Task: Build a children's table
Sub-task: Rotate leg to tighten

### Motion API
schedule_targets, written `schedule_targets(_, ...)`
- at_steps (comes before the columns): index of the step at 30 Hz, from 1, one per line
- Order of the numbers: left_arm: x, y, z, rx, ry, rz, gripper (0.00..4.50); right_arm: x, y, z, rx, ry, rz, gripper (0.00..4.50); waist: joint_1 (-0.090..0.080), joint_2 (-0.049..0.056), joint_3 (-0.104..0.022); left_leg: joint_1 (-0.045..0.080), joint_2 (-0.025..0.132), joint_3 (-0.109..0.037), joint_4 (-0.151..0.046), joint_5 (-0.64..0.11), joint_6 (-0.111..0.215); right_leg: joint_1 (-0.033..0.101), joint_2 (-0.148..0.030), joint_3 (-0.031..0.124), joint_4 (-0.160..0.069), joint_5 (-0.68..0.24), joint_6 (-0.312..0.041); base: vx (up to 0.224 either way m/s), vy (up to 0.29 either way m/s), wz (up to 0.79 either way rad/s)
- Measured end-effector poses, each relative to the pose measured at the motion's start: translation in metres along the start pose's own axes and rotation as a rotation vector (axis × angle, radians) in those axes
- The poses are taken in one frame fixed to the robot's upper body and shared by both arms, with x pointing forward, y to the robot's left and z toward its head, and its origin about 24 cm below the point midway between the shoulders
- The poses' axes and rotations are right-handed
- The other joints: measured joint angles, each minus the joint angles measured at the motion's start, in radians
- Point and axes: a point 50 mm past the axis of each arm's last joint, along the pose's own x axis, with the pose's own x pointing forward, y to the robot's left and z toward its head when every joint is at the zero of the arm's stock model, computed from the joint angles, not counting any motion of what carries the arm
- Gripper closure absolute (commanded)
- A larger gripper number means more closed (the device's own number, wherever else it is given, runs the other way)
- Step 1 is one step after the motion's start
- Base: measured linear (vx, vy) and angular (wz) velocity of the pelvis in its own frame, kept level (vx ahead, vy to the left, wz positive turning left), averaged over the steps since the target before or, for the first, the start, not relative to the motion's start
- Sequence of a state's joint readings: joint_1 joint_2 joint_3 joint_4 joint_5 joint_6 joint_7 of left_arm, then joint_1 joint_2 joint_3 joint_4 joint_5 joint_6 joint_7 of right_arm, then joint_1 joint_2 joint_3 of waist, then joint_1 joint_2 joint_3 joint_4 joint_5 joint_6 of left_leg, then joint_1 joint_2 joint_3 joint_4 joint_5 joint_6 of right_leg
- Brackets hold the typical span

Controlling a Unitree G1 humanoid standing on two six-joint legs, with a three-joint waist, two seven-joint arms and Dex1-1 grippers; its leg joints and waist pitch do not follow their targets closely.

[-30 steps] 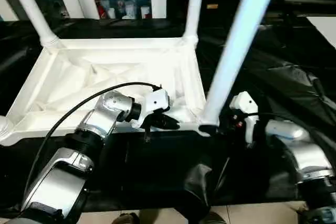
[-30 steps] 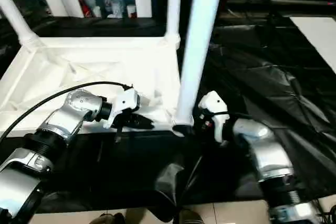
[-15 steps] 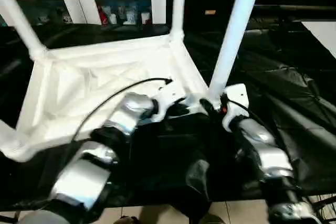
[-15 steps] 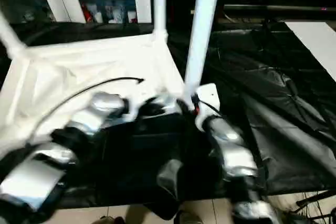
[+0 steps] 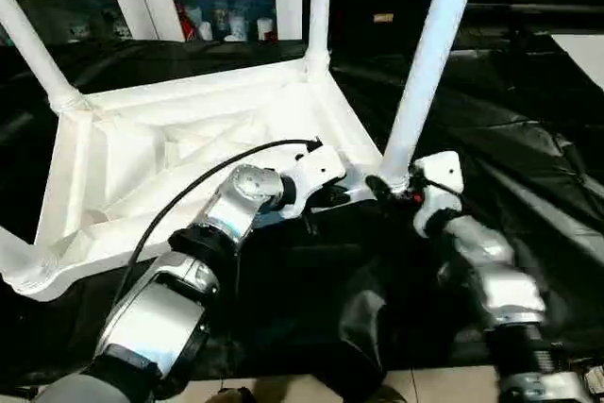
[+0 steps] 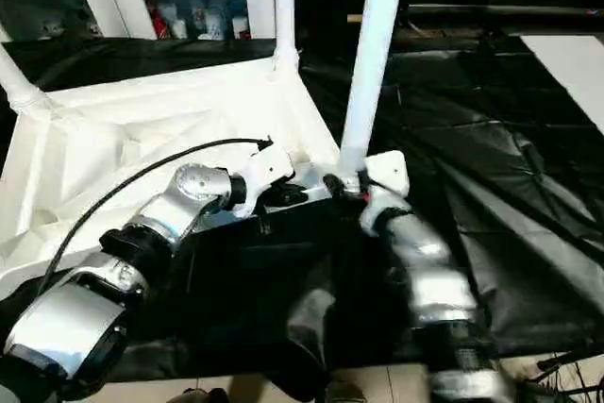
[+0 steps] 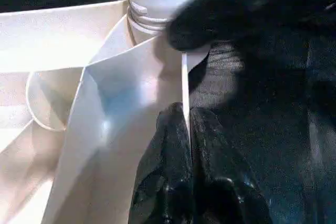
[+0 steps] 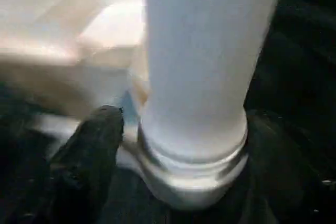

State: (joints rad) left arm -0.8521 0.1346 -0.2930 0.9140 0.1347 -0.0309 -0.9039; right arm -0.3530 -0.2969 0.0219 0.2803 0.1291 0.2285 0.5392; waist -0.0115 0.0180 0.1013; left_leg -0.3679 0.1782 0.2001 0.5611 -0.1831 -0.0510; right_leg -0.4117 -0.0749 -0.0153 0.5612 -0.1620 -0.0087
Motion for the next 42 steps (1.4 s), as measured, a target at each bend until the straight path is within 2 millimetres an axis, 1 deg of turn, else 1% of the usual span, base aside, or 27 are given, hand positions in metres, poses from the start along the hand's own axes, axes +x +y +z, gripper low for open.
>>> schedule_targets(1, -0.003, 0.0, -0.001, 0.011, -0.003, -0.017, 4.5, -0.006, -0.004, 0.002, -0.047, 0.023, 0.061, 0.37, 0.001, 0.0, 0.0, 0.0, 0.0, 0.0, 0.0, 0.001, 0.004, -0.001, 0.0, 0.0, 0.001, 0.0, 0.0, 0.0, 0.0, 0.0)
schedule_targets(5, -0.012, -0.001, -0.004, 0.043, -0.008, -0.082, 4.5, -0.019, -0.01, 0.008, -0.156, 0.075, 0.225, 0.37, 0.003, 0.0, 0.0, -0.003, 0.003, 0.0, -0.002, 0.002, 0.007, -0.005, 0.001, -0.003, 0.002, -0.001, 0.002, 0.0, 0.0, 0.0)
schedule_targets(8, -0.019, -0.003, -0.007, 0.053, -0.01, -0.136, 4.5, -0.026, -0.01, 0.008, -0.16, 0.088, 0.318, 0.37, 0.003, 0.0, 0.0, -0.003, 0.004, 0.001, -0.002, 0.001, 0.008, -0.005, 0.002, -0.003, 0.002, -0.001, 0.002, 0.0, 0.0, 0.0)
schedule_targets(12, -0.02, -0.008, -0.008, 0.06, -0.01, -0.187, 4.5, -0.027, -0.008, 0.008, -0.147, 0.083, 0.361, 0.37, 0.006, 0.0, 0.0, -0.003, 0.004, 0.001, 0.001, 0.001, 0.008, -0.005, 0.001, -0.003, 0.003, -0.001, 0.002, 0.0, 0.0, 0.0)
schedule_targets(16, -0.02, -0.015, -0.007, 0.074, -0.019, -0.243, 4.5, -0.022, 0.0, 0.012, -0.136, 0.058, 0.437, 0.37, 0.019, 0.0, 0.0, -0.003, 0.004, 0.002, 0.003, 0.001, 0.008, -0.005, 0.0, -0.003, 0.005, -0.001, 0.002, 0.0, 0.0, 0.0)
schedule_targets(17, -0.021, -0.015, -0.008, 0.075, -0.019, -0.246, 4.5, -0.022, 0.001, 0.012, -0.134, 0.056, 0.443, 0.37, 0.02, 0.0, 0.0, -0.003, 0.004, 0.002, 0.003, 0.001, 0.008, -0.005, 0.0, -0.002, 0.005, -0.001, 0.002, 0.0, 0.0, 0.0)
schedule_targets(23, -0.023, -0.015, -0.009, 0.069, -0.018, -0.246, 4.5, -0.021, 0.001, 0.011, -0.159, 0.062, 0.455, 0.37, 0.016, -0.001, 0.0, -0.003, 0.003, 0.003, 0.005, 0.001, 0.007, -0.005, -0.001, -0.001, 0.009, -0.001, 0.002, 0.0, 0.0, 0.0)
schedule_targets(26, -0.023, -0.015, -0.009, 0.068, -0.017, -0.246, 4.5, -0.021, 0.0, 0.009, -0.154, 0.069, 0.451, 0.71, 0.017, -0.001, 0.0, -0.003, 0.003, 0.003, 0.005, 0.001, 0.008, -0.006, -0.001, -0.001, 0.01, -0.001, 0.002, 0.0, 0.0, 0.0)
schedule_targets(29, -0.023, -0.015, -0.008, 0.068, -0.018, -0.248, 4.5, -0.021, -0.001, 0.01, -0.144, 0.071, 0.447, 0.89, 0.018, -0.002, 0.0, -0.003, 0.003, 0.003, 0.005, 0.001, 0.008, -0.006, -0.001, -0.001, 0.01, -0.001, 0.002, 0.0, 0.0, 0.0)
schedule_targets(30, -0.023, -0.015, -0.008, 0.067, -0.018, -0.248, 4.5, -0.021, -0.001, 0.01, -0.141, 0.07, 0.446, 0.89, 0.018, -0.001, 0.0, -0.003, 0.003, 0.003, 0.005, 0.001, 0.008, -0.006, -0.001, -0.002, 0.01, -0.001, 0.002, 0.0, 0.0, 0.0)
schedule_targets(32, -0.023, -0.016, -0.008, 0.066, -0.017, -0.248, 4.5, -0.021, -0.001, 0.01, -0.138, 0.069, 0.441, 1.1, 0.018, -0.001, 0.0, -0.003, 0.003, 0.003, 0.005, 0.001, 0.008, -0.006, -0.001, -0.002, 0.01, -0.001, 0.002, 0.0, 0.0, 0.0)
schedule_targets(33, -0.023, -0.016, -0.008, 0.065, -0.017, -0.248, 4.5, -0.021, -0.002, 0.01, -0.137, 0.068, 0.437, 1.1, 0.018, -0.001, 0.0, -0.003, 0.003, 0.003, 0.005, 0.001, 0.008, -0.006, -0.001, -0.002, 0.01, -0.001, 0.002, 0.0, 0.0, 0.0)
schedule_targets(34, -0.023, -0.016, -0.008, 0.065, -0.017, -0.248, 4.5, -0.021, -0.002, 0.01, -0.136, 0.068, 0.434, 1.22, 0.018, -0.001, 0.0, -0.003, 0.003, 0.003, 0.006, 0.001, 0.008, -0.006, -0.001, -0.002, 0.01, -0.001, 0.002, 0.0, 0.0, 0.0)
schedule_targets(36, -0.023, -0.016, -0.008, 0.065, -0.017, -0.248, 4.5, -0.021, -0.002, 0.009, -0.133, 0.068, 0.433, 1.22, 0.018, -0.002, 0.0, -0.003, 0.003, 0.003, 0.006, 0.001, 0.008, -0.006, -0.001, -0.002, 0.01, -0.001, 0.002, 0.0, 0.0, 0.0)
schedule_targets(38, -0.023, -0.016, -0.008, 0.064, -0.016, -0.248, 4.5, -0.02, -0.001, 0.009, -0.13, 0.068, 0.434, 1.51, 0.018, -0.002, 0.0, -0.003, 0.003, 0.003, 0.006, 0.001, 0.008, -0.006, -0.001, -0.002, 0.01, -0.002, 0.002, 0.0, 0.0, 0.0)
schedule_targets(39, -0.023, -0.016, -0.009, 0.063, -0.016, -0.249, 4.5, -0.021, -0.001, 0.008, -0.128, 0.067, 0.431, 1.52, 0.019, -0.001, 0.0, -0.003, 0.003, 0.003, 0.006, 0.001, 0.008, -0.006, -0.001, -0.002, 0.011, -0.002, 0.002, 0.0, 0.0, 0.0)
schedule_targets(40, -0.023, -0.016, -0.009, 0.061, -0.016, -0.252, 4.5, -0.021, -0.001, 0.008, -0.127, 0.068, 0.427, 1.65, 0.019, -0.001, 0.0, -0.003, 0.003, 0.003, 0.006, 0.001, 0.008, -0.006, -0.001, -0.001, 0.011, -0.002, 0.002, 0.0, 0.0, 0.0)
schedule_targets(41, -0.023, -0.016, -0.009, 0.06, -0.015, -0.252, 4.5, -0.021, -0.001, 0.008, -0.127, 0.067, 0.425, 1.65, 0.019, -0.001, 0.0, -0.003, 0.003, 0.003, 0.006, 0.001, 0.008, -0.006, -0.001, -0.002, 0.011, -0.002, 0.002, 0.0, 0.0, 0.0)
schedule_targets(42, -0.023, -0.016, -0.009, 0.058, -0.015, -0.252, 4.5, -0.021, -0.001, 0.008, -0.127, 0.067, 0.424, 1.86, 0.019, -0.001, 0.0, -0.003, 0.003, 0.003, 0.006, 0.001, 0.008, -0.006, -0.001, -0.001, 0.011, -0.002, 0.002, 0.0, 0.0, 0.0)
